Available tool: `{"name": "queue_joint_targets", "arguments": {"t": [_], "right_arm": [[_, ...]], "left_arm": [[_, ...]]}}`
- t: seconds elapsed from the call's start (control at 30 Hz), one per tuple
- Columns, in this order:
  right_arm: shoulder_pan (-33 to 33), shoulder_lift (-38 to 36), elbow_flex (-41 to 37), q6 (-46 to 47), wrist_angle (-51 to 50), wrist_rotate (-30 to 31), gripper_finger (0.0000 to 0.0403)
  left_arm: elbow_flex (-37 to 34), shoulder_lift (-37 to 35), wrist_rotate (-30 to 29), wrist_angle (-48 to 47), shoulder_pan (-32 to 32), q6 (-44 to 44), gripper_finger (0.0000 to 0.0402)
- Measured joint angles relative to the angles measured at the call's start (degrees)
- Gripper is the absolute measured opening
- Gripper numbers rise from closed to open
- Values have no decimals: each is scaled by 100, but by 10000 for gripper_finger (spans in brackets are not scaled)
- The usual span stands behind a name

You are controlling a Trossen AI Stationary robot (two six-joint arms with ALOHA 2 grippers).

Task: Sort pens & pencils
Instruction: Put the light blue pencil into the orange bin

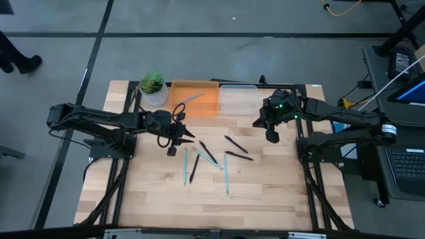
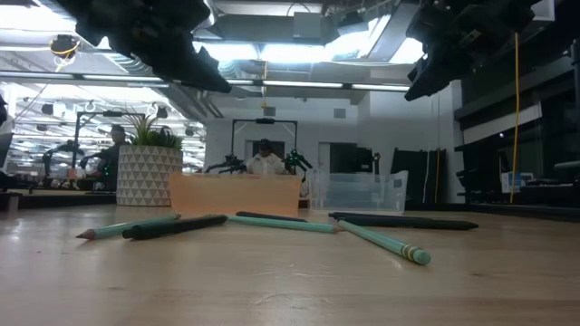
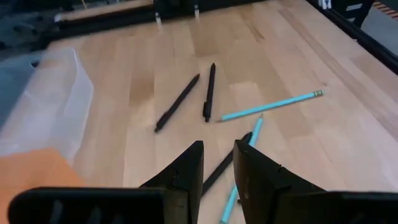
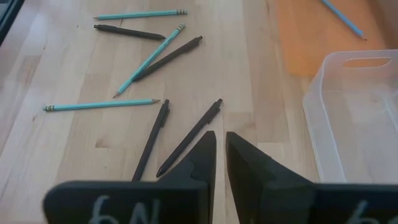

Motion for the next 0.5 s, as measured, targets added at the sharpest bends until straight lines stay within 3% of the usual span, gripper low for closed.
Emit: {"name": "queue_joint_targets", "arguments": {"t": [0.27, 0.5], "right_arm": [[0, 0, 0, 6, 110, 0, 39], [0, 0, 0, -2, 124, 0, 39]], "left_arm": [[261, 766, -255, -109, -114, 63, 81], [988, 1520, -359, -980, -379, 148, 81]]}}
